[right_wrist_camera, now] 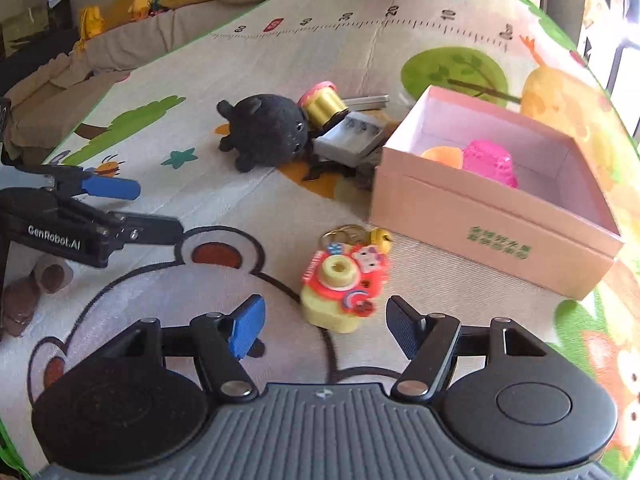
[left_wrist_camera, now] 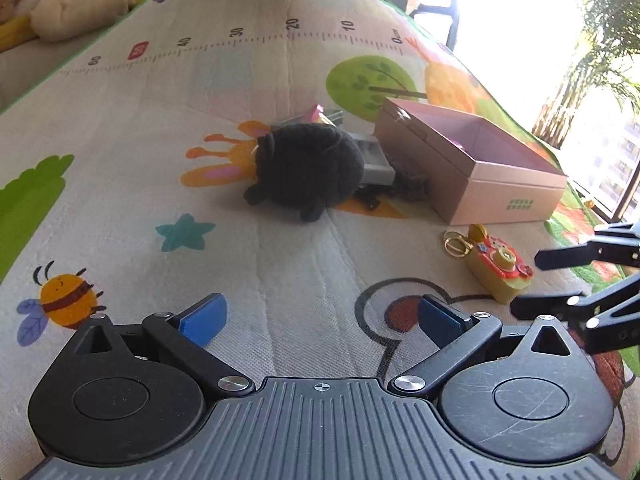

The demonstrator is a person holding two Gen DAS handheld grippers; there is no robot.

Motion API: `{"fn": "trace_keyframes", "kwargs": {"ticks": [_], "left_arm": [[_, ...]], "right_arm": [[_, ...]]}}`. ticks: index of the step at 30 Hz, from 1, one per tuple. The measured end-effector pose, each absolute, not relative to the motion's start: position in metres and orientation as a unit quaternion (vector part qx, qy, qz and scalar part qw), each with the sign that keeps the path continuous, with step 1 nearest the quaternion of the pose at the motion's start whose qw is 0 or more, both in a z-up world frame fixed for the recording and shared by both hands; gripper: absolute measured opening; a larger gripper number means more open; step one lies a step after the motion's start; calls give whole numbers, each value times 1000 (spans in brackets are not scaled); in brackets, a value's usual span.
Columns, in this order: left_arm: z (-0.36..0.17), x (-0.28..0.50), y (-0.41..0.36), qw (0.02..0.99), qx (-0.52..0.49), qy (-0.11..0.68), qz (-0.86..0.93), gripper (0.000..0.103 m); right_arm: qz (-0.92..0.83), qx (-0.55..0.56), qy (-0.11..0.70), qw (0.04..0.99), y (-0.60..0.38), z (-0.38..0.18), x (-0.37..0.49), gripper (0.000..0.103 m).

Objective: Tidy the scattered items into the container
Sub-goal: 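Grasp the yellow-pink toy with the bell using the right tool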

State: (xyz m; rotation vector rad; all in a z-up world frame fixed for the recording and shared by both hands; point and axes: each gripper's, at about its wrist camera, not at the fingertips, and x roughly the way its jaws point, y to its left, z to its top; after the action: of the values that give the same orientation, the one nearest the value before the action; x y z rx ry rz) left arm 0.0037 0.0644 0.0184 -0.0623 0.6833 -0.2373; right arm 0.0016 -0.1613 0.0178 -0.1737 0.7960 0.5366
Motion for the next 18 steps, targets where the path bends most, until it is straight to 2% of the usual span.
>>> {"fn": "trace_keyframes", "kwargs": {"ticks": [3,5,6,7,11,16,17,18], "left_arm": [[35,8,70,946,-14,309,-97,103],[41,10,74,949,-13,300,-94,103],[42,10,75,950,-14,298,-92,103],[43,11,77,951,-18,296,-88,103],[36,14,77,948,-27,305,-87,103],[31,17,66,943,-2,317,-100,103],[32,18,64,943,1,316,-101,103],[33,20,62,944,5,314,-102,103]], "right_arm": [[399,-82,339,848,-146,32,-27,69],[400,-142,279,861,-138,39,-46,79],[380,-156,268,871,-137,38,-46,88],[347,-160,272,883,-137,35,-39,89],[291,-112,319,895,-141,22,-5,89],[287,-129,300,900,-126,9,11,87],[290,-131,303,898,-124,6,14,85],[294,-133,312,894,-121,3,18,73]]}}
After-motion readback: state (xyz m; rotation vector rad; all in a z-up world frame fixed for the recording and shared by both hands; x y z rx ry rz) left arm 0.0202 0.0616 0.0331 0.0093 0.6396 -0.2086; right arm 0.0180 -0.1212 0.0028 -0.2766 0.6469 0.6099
